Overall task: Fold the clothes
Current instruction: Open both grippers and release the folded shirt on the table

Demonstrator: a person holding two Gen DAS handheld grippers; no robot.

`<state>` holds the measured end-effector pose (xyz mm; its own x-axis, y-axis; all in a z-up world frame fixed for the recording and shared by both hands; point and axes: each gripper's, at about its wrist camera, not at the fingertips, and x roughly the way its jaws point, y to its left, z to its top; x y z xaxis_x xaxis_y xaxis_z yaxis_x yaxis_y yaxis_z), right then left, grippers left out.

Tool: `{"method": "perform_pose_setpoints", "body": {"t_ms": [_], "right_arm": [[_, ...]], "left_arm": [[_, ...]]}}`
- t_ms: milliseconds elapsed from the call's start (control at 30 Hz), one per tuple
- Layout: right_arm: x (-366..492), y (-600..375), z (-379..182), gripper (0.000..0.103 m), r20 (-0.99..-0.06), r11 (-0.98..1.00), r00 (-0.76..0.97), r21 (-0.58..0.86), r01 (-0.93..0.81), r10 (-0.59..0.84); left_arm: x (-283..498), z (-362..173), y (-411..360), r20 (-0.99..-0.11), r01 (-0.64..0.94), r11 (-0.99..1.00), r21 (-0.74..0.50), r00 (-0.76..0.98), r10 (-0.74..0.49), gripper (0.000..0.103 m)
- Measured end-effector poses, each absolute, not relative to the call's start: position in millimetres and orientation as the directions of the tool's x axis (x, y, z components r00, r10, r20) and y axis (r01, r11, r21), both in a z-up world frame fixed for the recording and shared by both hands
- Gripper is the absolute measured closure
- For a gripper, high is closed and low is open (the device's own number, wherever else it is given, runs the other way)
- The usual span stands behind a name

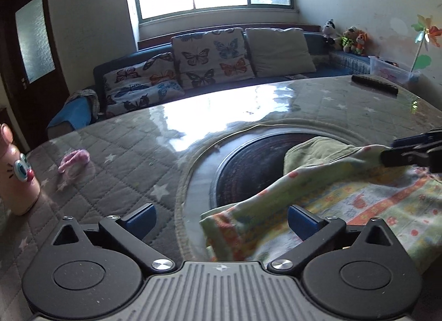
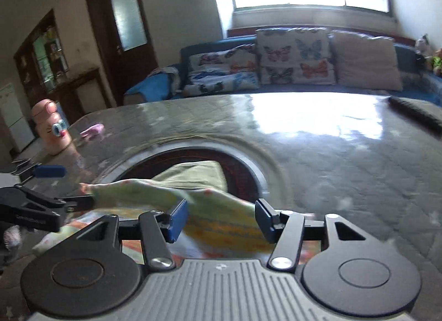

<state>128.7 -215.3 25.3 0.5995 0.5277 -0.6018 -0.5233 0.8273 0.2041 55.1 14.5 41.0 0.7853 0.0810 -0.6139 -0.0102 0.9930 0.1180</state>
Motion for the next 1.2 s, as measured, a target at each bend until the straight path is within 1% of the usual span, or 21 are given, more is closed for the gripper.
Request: {"method": "perform_pose_setpoints", "body": {"t_ms": [167, 433, 567, 767, 800, 900, 1033, 1167, 1200], "right_arm": [[134, -190, 20, 0.048, -0.629, 0.795, 0.543, 0.213, -0.568, 0.557], [155, -180, 6, 0.048, -0.673, 0.833, 0.538, 0.222, -0.506, 0.507], [156, -177, 5, 0.048, -0.676, 0.843, 0.556, 0.189, -0.503, 0.484], [160, -168, 1, 0.047, -0.684, 0.848, 0.57, 0.138, -0.511, 0.455], [160, -167, 1, 0.044, -0.686, 0.85, 0.574, 0.126, -0.512, 0.448], [155, -165, 4, 0.044, -0.68, 0.852, 0.589, 0.102, -0.513, 0.437], [140, -165, 11, 0.037, -0.661, 0.84, 0.609, 0.059, -0.54, 0.438], [124, -162, 13, 0.035, -0.655, 0.819, 0.615, 0.011, -0.573, 0.439], [121, -162, 13, 0.028, -0.653, 0.817, 0.618, 0.002, -0.577, 0.438]], "left_arm": [[72, 42, 3, -0.615, 0.011, 0.991, 0.135, 0.785, 0.075, 0.0], [107, 28, -5, -0.657, 0.008, 0.987, 0.16, 0.747, 0.1, 0.0], [117, 21, -4, -0.679, 0.005, 0.987, 0.16, 0.726, 0.106, 0.0], [118, 21, -2, -0.684, 0.003, 0.988, 0.155, 0.721, 0.106, 0.0], [118, 22, -2, -0.684, 0.001, 0.988, 0.157, 0.721, 0.108, 0.0], [115, 25, -4, -0.676, -0.004, 0.985, 0.171, 0.727, 0.12, 0.0], [109, 27, -5, -0.668, -0.014, 0.984, 0.179, 0.732, 0.132, 0.0], [101, 28, -7, -0.662, -0.02, 0.982, 0.189, 0.736, 0.142, 0.0], [99, 28, -7, -0.66, -0.021, 0.982, 0.189, 0.737, 0.143, 0.0]]}}
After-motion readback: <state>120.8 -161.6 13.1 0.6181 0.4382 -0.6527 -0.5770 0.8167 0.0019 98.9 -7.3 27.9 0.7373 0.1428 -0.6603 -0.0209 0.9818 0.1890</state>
